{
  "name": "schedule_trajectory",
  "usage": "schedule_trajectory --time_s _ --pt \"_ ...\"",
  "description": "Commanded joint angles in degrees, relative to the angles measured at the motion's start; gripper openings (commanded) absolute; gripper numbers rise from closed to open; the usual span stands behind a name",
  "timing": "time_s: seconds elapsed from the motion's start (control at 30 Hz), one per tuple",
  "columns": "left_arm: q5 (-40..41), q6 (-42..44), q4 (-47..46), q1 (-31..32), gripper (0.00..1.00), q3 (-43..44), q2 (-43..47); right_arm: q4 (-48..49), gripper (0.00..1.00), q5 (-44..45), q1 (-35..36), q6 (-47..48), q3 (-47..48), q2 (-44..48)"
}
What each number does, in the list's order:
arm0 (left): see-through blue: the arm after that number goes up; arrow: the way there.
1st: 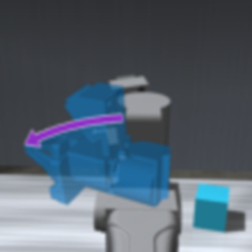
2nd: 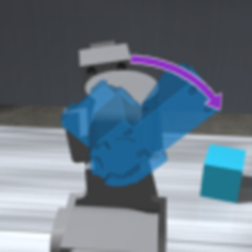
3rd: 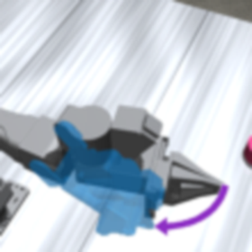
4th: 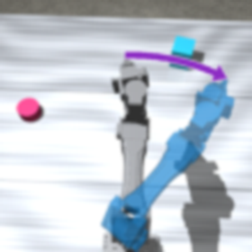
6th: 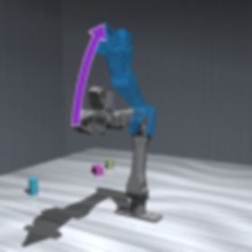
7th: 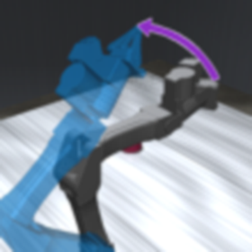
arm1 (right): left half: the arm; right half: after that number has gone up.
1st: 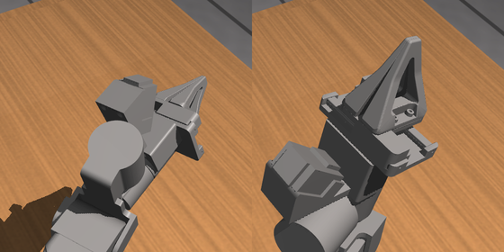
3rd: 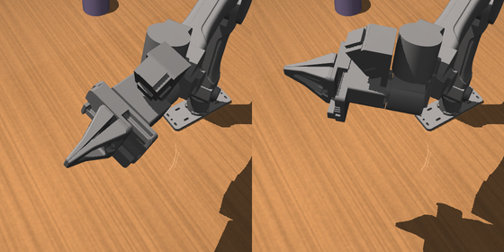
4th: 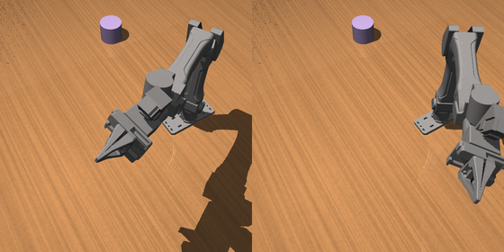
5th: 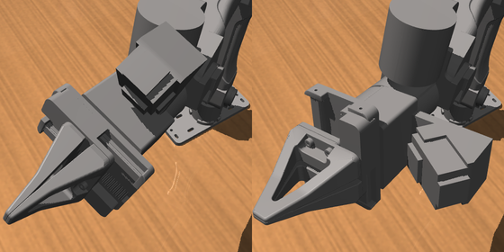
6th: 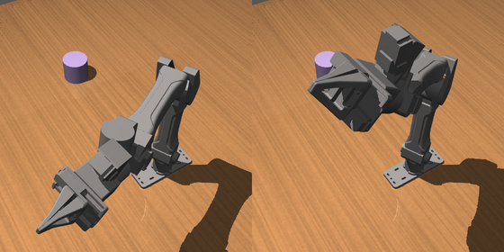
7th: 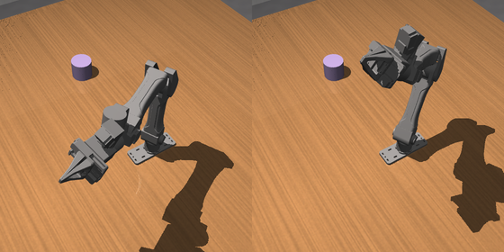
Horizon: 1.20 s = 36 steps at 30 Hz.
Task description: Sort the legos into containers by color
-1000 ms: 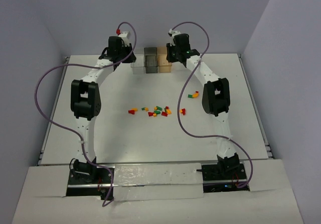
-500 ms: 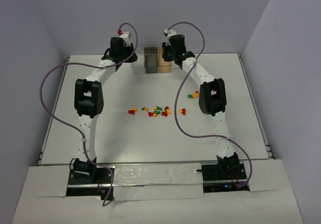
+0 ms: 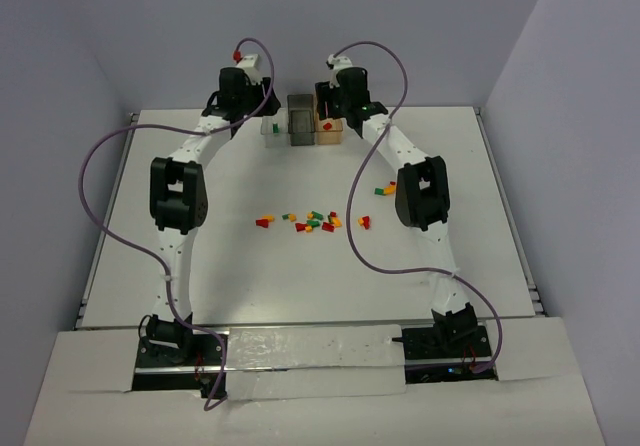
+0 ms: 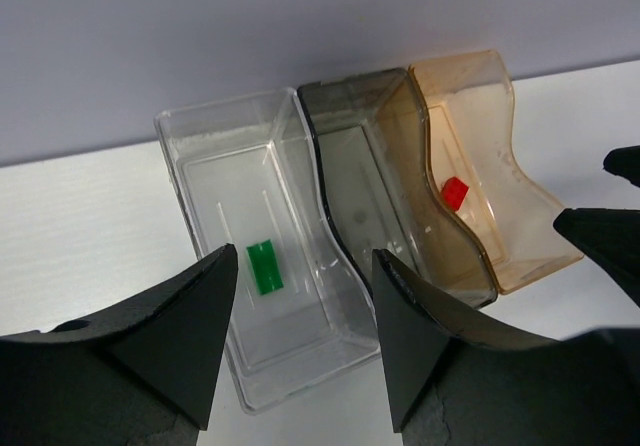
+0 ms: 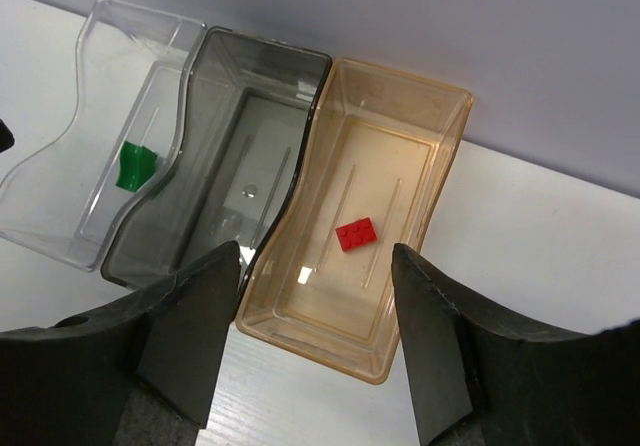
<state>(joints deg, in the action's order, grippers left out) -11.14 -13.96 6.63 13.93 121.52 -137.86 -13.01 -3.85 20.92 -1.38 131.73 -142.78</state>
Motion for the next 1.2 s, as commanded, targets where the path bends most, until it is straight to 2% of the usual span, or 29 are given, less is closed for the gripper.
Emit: schedule_trajectory --time_s 0.0,0.13,0.27,0.37,0.57,0.73,0.97,1.07,1.17 --pt "-1.88 -0.12 -1.81 0.39 0.65 2.05 3.93 1.22 0.71 -0.43 0.77 -0.02 2.92 4.42" --pt "-6.56 1.91 -0.83 0.39 0.66 -4.39 10.85 0.17 0.77 -3.61 1.14 0.15 -0.59 11.17" --pt "-11.59 5.51 1.45 0.30 0.67 -14.11 21.53 -3.42 0.87 -6.25 1.31 0.60 -4.07 19.02" --pt "-17.13 11.55 5.65 -0.31 0.71 -26.36 30.23 -10.16 1.00 -8.44 1.31 2.95 -10.75 26.55" --pt "-24.33 28.69 18.35 -0.70 0.71 -40.36 42.07 -14.58 1.00 -13.33 1.22 7.99 -30.95 39.80" --pt "-30.92 39.21 26.33 -0.75 0.64 -48.93 46.28 -16.31 1.00 -20.54 1.22 8.46 -41.07 46.28" --pt "-31.68 55.77 24.89 -0.75 0.54 -61.39 50.29 -18.70 1.00 -27.57 1.22 9.09 -45.71 48.02" --pt "-30.78 57.22 22.38 -0.84 0.51 -62.97 49.65 -18.37 0.99 -28.40 1.31 8.37 -46.23 47.48" --pt "-30.88 54.92 19.44 -0.84 0.48 -62.44 47.92 -18.02 0.97 -28.41 1.23 7.26 -47.09 46.72"
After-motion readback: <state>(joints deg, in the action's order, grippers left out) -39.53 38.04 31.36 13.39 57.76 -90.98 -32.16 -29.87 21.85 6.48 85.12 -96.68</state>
